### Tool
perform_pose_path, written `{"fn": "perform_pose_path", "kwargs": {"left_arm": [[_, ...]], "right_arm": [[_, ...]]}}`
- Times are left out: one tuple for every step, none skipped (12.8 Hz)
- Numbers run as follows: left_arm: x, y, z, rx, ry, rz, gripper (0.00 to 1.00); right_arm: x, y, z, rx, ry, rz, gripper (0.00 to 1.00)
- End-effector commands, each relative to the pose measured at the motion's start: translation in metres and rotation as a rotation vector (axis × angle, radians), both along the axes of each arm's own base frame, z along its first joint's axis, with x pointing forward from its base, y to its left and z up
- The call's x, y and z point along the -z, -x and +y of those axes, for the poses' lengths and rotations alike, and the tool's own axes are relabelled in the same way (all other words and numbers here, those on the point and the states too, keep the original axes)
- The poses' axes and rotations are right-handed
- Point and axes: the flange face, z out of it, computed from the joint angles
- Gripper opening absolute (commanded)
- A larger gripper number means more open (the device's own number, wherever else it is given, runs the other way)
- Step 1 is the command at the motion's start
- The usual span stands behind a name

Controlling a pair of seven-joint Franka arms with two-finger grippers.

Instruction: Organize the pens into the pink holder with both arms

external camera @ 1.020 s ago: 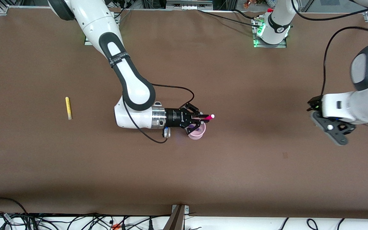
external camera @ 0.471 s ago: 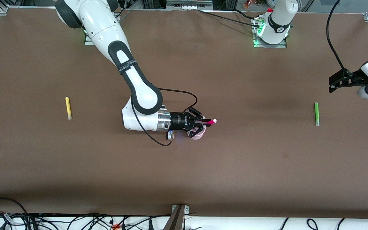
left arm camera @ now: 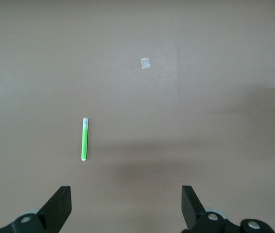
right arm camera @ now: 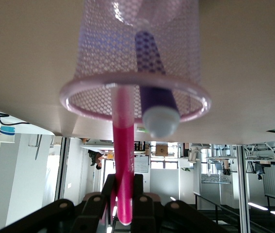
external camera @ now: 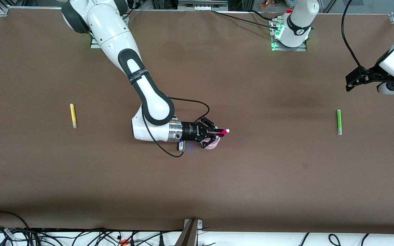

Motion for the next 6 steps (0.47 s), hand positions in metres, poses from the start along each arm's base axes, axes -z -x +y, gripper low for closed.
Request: {"fn": "perform_pose_path", "kwargs": {"left_arm": [[-0.003,0.007,0.002,-0.011,-0.022,0.004,1.00],[-0.002,0.007,0.002,-0.009,-0.023,0.005,1.00],[-0.002,0.007,0.002,-0.009,-0.025,0.005,1.00],[-0.003,0.007,0.002,-0.009,-0.026,0.003,1.00],[-0.003,0.007,0.001,-0.007,-0.029,-0.001,1.00],[-0.003,0.006,0.001,-0.007,-0.029,-0.004,1.00]], "right_arm": [[0.005,-0.003,-0.004,0.002,-0.011,-0.031,0.11],[0.006,-0.003,-0.004,0.001,-0.009,-0.031,0.38],[0.004,-0.005,-0.006,0.004,-0.008,-0.035,0.69],[0.001,-0.006,-0.007,0.005,-0.011,-0.037,0.86],[-0.005,-0.010,-0.010,0.008,-0.019,-0.037,0.99],[-0.015,-0.014,-0.012,0.014,-0.027,-0.040,0.99]]}}
